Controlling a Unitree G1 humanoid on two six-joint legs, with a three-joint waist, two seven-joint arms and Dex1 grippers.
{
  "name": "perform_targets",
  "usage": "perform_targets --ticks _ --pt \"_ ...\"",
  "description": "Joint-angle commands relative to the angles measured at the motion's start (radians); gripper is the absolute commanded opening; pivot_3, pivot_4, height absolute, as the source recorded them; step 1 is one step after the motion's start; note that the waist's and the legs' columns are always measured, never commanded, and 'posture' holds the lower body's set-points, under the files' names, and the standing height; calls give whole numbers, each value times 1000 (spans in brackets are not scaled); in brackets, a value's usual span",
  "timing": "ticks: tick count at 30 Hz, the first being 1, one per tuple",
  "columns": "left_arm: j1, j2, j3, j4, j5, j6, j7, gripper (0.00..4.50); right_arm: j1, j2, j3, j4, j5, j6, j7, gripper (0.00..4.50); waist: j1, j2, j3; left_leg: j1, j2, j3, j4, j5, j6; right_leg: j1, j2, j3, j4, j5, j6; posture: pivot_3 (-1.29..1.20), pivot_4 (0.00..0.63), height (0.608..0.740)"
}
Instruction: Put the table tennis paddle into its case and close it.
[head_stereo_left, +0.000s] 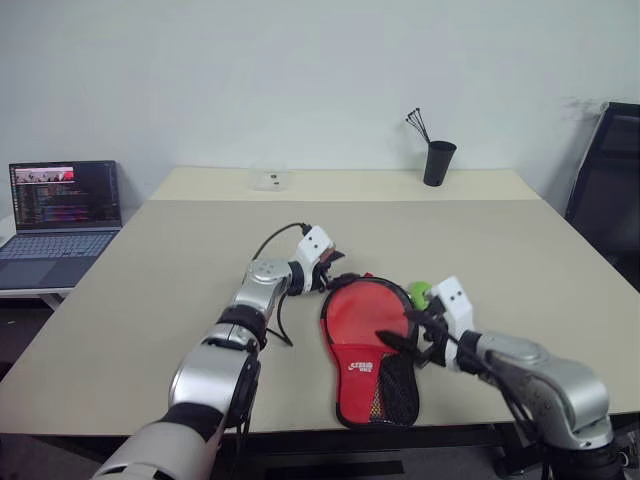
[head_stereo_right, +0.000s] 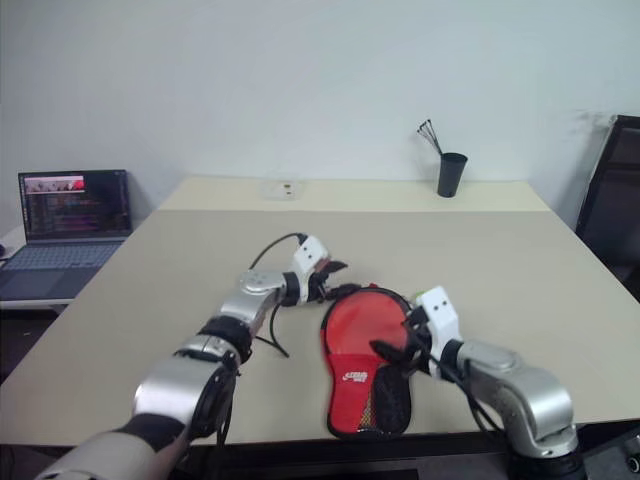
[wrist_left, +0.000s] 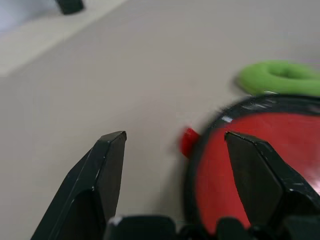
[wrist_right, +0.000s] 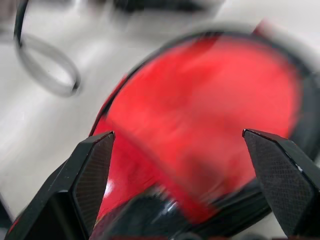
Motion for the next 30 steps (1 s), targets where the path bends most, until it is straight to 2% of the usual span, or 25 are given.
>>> perform_targets --ticks 1,5,13,23,26,30 --pt "67 -3 -29 -187 -43 92 -76 3396 -68 -33 -47 100 -20 -70 -1 4500 1 0 0 0 0 0 0 0 0 0 0 0 0 0 0 0 150 740" --pt "116 -22 -71 -261 -28 134 -52 3396 -176 -11 -41 333 -113 -213 -71 4500 1 0 0 -3 -1 1 0 0 0 -3 0 1 1 0 0 0 150 740" --pt "119 -45 -129 -277 -17 141 -20 3396 -254 6 7 694 -250 -460 -82 4500 0 1 0 -5 -1 0 0 0 0 -5 1 2 1 3 -5 0 150 740" --pt "114 -37 -149 -268 -18 132 -19 3396 -183 7 29 686 -247 -409 -36 4500 0 2 1 -5 -1 0 0 0 0 -6 1 2 2 3 -4 0 150 740" --pt "104 -42 -159 -248 -9 118 -17 3419 -179 15 31 676 -243 -395 -37 3929 0 2 1 -5 -1 0 0 0 0 -5 1 2 2 2 -4 0 150 740" --pt "82 -52 -192 -196 21 82 -20 3419 -180 25 35 670 -246 -388 -41 2592 0 2 1 -5 -1 0 0 0 0 -5 1 2 2 2 -4 0 150 740"
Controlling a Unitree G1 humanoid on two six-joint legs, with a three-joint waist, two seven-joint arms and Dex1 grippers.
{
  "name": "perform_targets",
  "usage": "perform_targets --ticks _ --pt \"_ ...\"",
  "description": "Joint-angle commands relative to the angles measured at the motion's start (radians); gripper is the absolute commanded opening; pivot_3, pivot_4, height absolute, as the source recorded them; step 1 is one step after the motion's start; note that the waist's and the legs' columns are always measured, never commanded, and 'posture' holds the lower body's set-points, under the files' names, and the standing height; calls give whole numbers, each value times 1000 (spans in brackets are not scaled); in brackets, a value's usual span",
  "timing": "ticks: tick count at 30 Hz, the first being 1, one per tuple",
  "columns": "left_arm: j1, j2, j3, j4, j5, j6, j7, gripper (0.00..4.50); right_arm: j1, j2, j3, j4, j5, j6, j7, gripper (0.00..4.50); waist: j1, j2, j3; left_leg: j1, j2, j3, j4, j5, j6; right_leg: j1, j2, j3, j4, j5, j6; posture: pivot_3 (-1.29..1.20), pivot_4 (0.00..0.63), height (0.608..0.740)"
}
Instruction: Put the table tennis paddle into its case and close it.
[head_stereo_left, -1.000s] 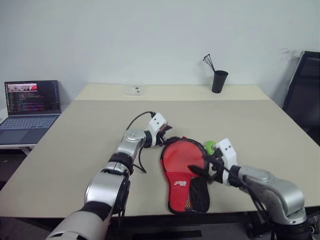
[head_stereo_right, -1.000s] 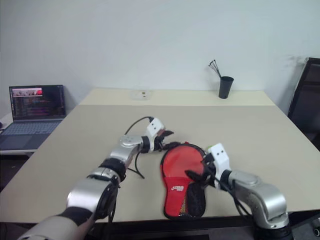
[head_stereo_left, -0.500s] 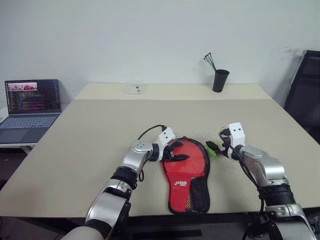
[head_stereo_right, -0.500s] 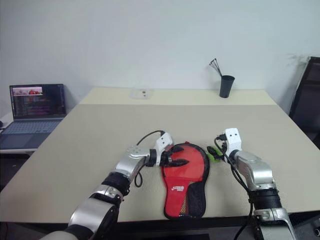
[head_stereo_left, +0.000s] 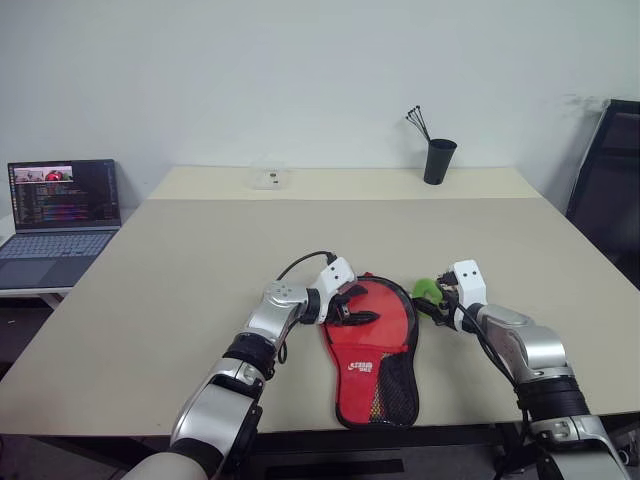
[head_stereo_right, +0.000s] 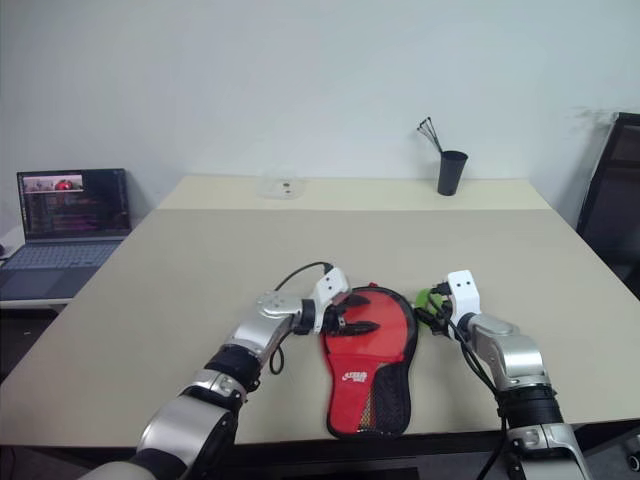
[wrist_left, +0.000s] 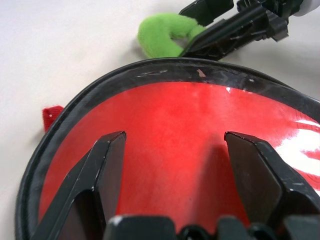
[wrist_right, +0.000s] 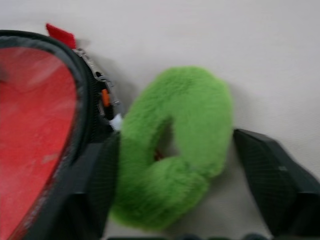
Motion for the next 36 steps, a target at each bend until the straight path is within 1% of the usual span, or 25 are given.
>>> perform_targets --ticks 1,7,8,9,14,17,21,25,31,36 --pt "-41 -16 -29 39 24 -46 -7 3419 5 7 8 -20 -4 16 3 2248 0 0 0 0 0 0 0 0 0 0 0 0 0 0 0 0 150 740" --pt "-80 -39 -65 172 70 -128 -9 3419 8 12 18 -31 -6 26 8 298 0 0 -1 1 0 0 0 0 0 1 0 0 0 -1 2 0 150 740" --pt "-81 -43 -73 190 77 -143 -19 3419 8 11 19 -35 -6 28 9 46 0 0 -1 1 0 0 0 0 0 1 0 0 0 -1 2 0 150 740" --pt "-82 -46 -78 205 81 -156 -26 3419 9 11 19 -37 -6 30 10 46 0 1 -2 2 0 0 0 0 0 2 0 0 0 -2 4 0 150 740" --pt "-71 -43 -111 262 118 -212 -52 3419 7 -5 8 -64 -3 49 12 46 0 3 -4 2 0 0 0 0 0 2 0 0 0 -2 4 0 150 740" --pt "-63 -44 -124 281 128 -222 -76 3419 26 -39 -11 -101 2 74 20 46 3 4 -4 2 0 0 0 0 0 2 0 0 0 -2 4 0 150 740" --pt "-69 -48 -124 300 134 -226 -65 3419 50 -73 -25 -134 12 100 22 46 4 5 -6 3 0 0 0 0 0 3 0 0 0 -2 4 0 150 740" --pt "-80 -55 -124 317 141 -208 -60 3419 95 -122 -51 -208 32 151 36 46 10 7 -8 3 0 0 0 0 0 3 0 0 0 -2 4 0 150 740" --pt "-89 -61 -123 332 151 -198 -62 3419 207 -169 -96 -430 110 297 50 46 24 7 -9 3 0 0 0 0 0 3 1 0 -1 -2 4 0 150 740" --pt "-95 -65 -125 341 158 -197 -52 3419 368 -178 -122 -718 226 472 59 46 26 9 -10 2 0 -1 0 0 0 5 2 -1 -2 -2 4 0 150 740"
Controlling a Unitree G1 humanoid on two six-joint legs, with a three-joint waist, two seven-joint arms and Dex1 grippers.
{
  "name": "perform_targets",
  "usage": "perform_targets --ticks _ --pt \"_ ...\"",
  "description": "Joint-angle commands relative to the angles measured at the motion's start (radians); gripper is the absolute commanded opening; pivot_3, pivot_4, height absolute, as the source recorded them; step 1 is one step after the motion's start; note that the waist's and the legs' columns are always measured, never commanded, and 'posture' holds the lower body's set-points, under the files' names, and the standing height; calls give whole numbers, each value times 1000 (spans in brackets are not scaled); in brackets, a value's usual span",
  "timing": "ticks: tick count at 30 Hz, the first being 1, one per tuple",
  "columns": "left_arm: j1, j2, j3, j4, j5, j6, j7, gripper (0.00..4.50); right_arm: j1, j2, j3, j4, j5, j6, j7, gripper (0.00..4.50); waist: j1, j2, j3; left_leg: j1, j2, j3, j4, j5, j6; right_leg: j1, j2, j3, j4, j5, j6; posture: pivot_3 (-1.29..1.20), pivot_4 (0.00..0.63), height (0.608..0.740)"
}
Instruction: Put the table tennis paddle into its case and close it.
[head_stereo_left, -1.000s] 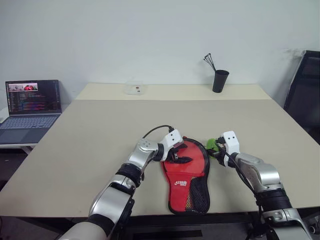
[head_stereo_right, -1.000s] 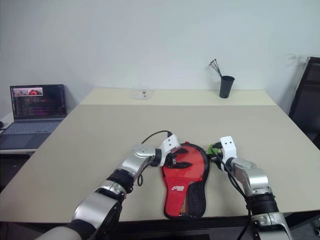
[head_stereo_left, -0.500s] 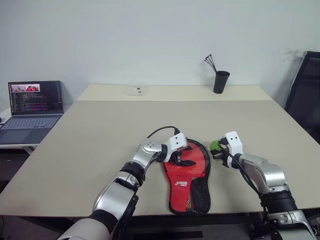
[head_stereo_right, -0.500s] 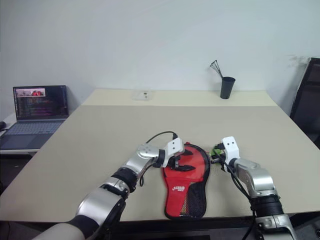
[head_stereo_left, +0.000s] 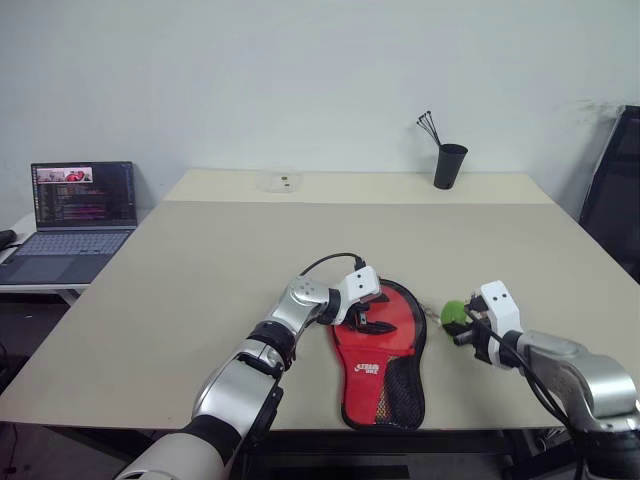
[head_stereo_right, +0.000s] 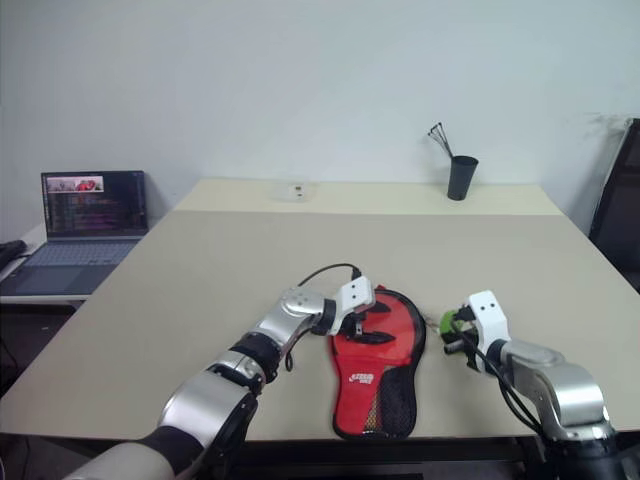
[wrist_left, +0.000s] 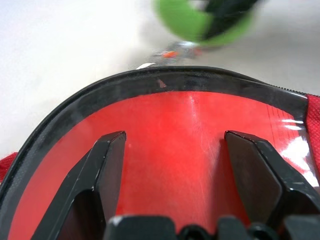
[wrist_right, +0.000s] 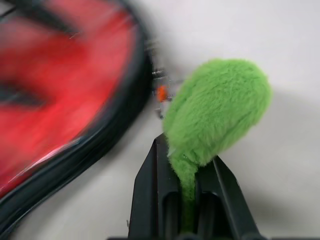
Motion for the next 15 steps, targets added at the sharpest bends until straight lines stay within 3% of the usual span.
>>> perform_targets --ticks 1,9,15 --pt "33 4 -59 65 76 29 -5 3419 107 -15 -43 -223 94 131 6 46 0 0 0 1 0 0 0 0 0 1 0 0 0 0 0 0 150 740" --pt "19 -10 -62 83 89 28 13 3419 314 -51 -54 -462 191 227 21 46 -2 0 -2 13 0 0 0 0 0 11 0 -2 -2 -1 0 0 150 740" --pt "17 -17 -63 89 99 25 22 3419 449 -97 -91 -558 267 244 60 46 0 -2 -6 13 0 0 -1 -1 0 12 -1 -1 -4 -1 0 0 150 740"
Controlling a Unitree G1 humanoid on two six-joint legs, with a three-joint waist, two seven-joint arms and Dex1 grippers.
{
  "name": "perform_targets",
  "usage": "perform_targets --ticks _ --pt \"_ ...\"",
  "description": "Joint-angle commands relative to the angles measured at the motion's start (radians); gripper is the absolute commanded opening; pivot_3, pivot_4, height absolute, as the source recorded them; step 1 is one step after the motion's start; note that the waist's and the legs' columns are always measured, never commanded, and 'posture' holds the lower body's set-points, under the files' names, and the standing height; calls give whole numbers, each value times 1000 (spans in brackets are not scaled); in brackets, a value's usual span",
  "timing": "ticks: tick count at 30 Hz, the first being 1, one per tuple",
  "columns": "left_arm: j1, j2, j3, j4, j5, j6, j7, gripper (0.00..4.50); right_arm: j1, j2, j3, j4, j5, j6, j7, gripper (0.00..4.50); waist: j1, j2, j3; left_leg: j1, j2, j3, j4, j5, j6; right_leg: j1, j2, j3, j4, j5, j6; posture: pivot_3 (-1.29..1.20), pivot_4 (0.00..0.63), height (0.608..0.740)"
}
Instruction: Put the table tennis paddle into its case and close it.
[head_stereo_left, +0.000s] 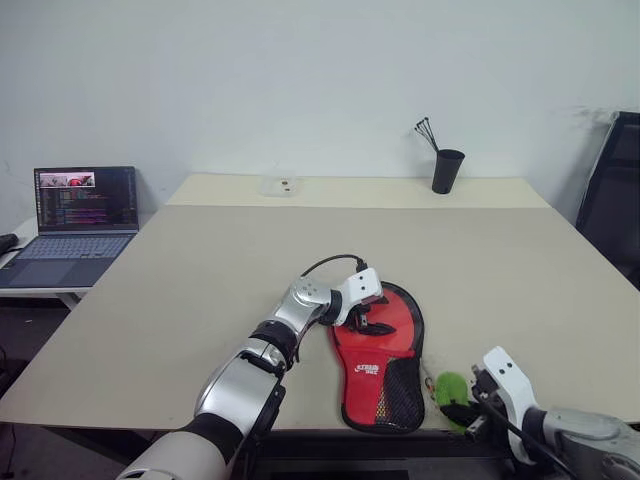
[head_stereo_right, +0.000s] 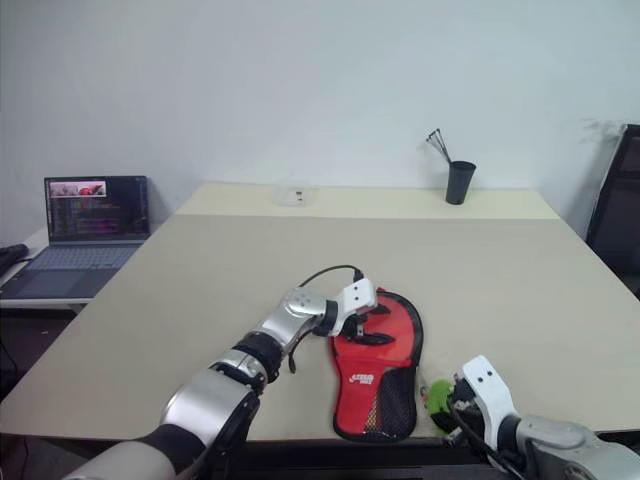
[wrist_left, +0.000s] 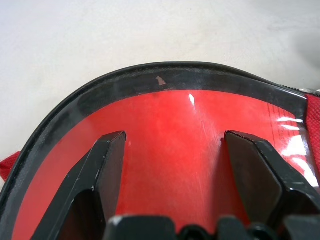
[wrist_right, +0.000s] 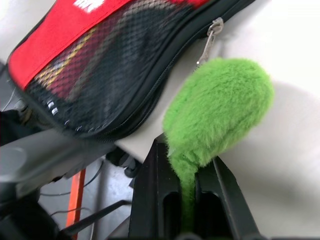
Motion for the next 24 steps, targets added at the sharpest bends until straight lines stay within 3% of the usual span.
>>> perform_targets --ticks 1,12,23,24 --pt "30 -6 -57 59 70 24 -1 3419 71 -31 -33 -86 78 19 47 46 0 -1 -1 0 0 0 0 0 0 0 0 0 0 0 0 0 150 740" --pt "29 -7 -53 60 76 25 8 3419 146 -85 -54 -142 243 11 99 46 -1 -6 -4 1 0 0 0 0 0 0 -1 -1 -1 0 0 0 150 740" --pt "32 -9 -52 55 74 25 12 3419 129 -124 -28 -116 276 -34 84 46 -1 -6 -4 0 0 -1 0 -1 -1 0 -2 -1 -1 0 0 0 150 740" --pt "32 -11 -52 55 74 26 12 3419 128 -135 -34 -117 285 -40 94 292 0 -6 -4 0 1 -1 0 -1 -1 0 -2 -1 -1 0 0 0 150 740"
